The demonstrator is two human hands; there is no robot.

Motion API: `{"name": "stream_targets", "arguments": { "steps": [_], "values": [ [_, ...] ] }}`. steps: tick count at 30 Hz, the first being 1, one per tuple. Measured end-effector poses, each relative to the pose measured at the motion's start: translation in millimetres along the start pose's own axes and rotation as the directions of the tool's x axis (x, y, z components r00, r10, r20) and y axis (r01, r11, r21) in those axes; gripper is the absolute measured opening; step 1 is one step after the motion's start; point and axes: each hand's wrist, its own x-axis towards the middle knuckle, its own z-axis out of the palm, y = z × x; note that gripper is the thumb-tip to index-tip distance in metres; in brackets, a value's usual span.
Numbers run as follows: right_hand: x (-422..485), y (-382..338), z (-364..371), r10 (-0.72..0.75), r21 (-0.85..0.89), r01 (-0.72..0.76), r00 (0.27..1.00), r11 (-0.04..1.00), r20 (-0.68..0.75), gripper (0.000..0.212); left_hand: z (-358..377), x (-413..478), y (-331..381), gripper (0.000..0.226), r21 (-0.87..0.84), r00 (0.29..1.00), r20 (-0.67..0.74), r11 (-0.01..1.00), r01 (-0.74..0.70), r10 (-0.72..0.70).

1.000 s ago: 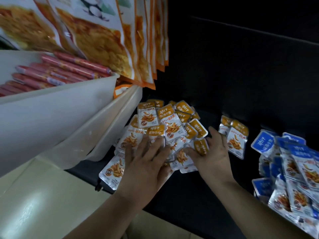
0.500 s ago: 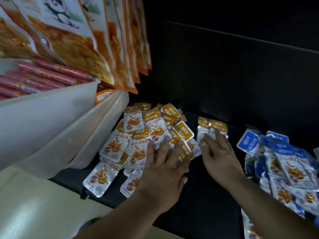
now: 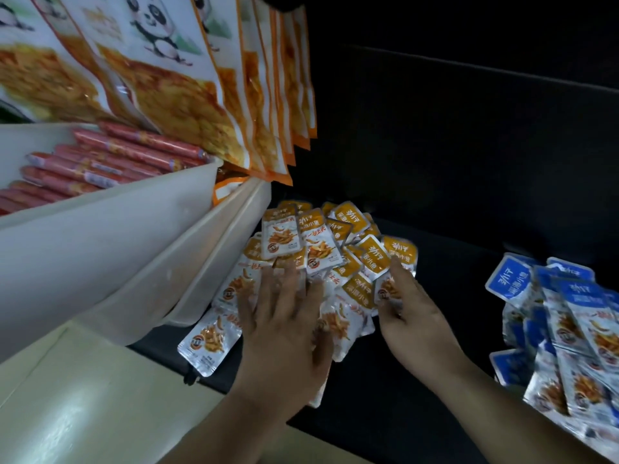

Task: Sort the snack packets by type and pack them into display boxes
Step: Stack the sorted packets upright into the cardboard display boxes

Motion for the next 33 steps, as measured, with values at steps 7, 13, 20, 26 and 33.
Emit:
{"name": "stream_targets", "arguments": {
  "steps": [7, 13, 20, 26, 33],
  "values": [
    [-6.9, -7.3, 14.9, -0.079, 0.1, 0.085, 0.995, 0.991, -0.06, 0.069, 3.2, -13.4, -7.5, 0.074, 0.047, 1.0, 0.02, 0.999, -0.006, 0.005],
    [13.7, 12.2, 3.8, -0.102, -0.177, 0.051, 0.95, 0.983, -0.295, 0.049, -0.6, -18.6, -18.7, 0.065, 0.005, 0.996, -0.084, 1.0, 0.023, -0.023],
    [9.9, 2.8, 30.4, -0.121, -0.142, 0.092, 0.969, 0.986, -0.216, 0.048, -2.7, -24.5, -18.3, 0.065, 0.039, 0.992, 0.056, 0.993, 0.109, -0.111],
    [0.1, -29.2, 36.9, -0.03, 0.224, 0.076, 0.979, 0.972, -0.203, 0.048, -12.8, -17.5, -15.3, 0.069, 0.038, 0.996, 0.035, 0.996, 0.086, -0.087],
    [-16.0, -26.3, 23.5, 0.032, 0.387, 0.012, 0.994, 0.922, -0.108, 0.066, -4.9, -19.1, -19.7, 0.059, 0.072, 0.998, 0.011, 0.995, 0.067, -0.068]
  ]
}}
